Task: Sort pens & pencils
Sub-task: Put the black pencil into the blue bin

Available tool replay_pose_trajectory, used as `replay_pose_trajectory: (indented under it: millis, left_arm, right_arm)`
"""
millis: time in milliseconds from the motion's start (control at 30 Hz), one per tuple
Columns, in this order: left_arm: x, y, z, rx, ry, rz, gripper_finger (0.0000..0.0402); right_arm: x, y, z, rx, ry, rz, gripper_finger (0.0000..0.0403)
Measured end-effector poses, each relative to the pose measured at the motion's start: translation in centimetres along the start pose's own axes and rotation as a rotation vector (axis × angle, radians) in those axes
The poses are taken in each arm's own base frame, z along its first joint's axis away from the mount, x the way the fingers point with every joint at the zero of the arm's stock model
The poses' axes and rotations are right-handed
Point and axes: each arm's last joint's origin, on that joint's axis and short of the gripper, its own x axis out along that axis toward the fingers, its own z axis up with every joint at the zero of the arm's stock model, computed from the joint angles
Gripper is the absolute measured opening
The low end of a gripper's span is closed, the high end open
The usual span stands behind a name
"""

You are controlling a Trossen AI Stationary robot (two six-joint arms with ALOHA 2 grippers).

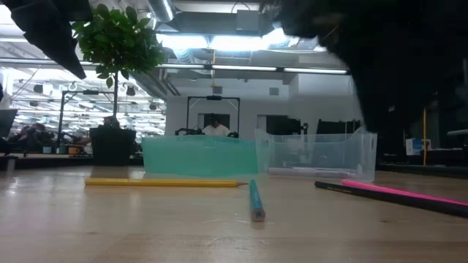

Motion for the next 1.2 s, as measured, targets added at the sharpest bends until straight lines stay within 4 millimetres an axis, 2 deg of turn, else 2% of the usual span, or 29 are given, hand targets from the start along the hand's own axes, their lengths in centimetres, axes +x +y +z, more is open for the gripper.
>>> replay_pose_trajectory:
  millis: [233, 500, 867, 1200]
  left_arm:
    - [0.0, 0.0, 0.0, 0.021, 0.002, 0.006, 0.0115]
    - [0.0, 0.0, 0.0, 0.022, 0.000, 0.008, 0.0115]
    - [0.0, 0.0, 0.0, 0.022, 0.000, 0.008, 0.0115]
    - [0.0, 0.0, 0.0, 0.022, 0.000, 0.008, 0.0115]
  right_arm:
    - [0.8, 0.4, 1.2, -0.012, 0.002, -0.015, 0.0152]
    - [1.1, 0.5, 1.2, -0.010, 0.001, -0.020, 0.0152]
    - [4.1, 0.8, 0.5, -0.054, 0.036, -0.139, 0.0152]
    - [4.1, 0.5, 0.6, -0.060, 0.026, -0.177, 0.0152]
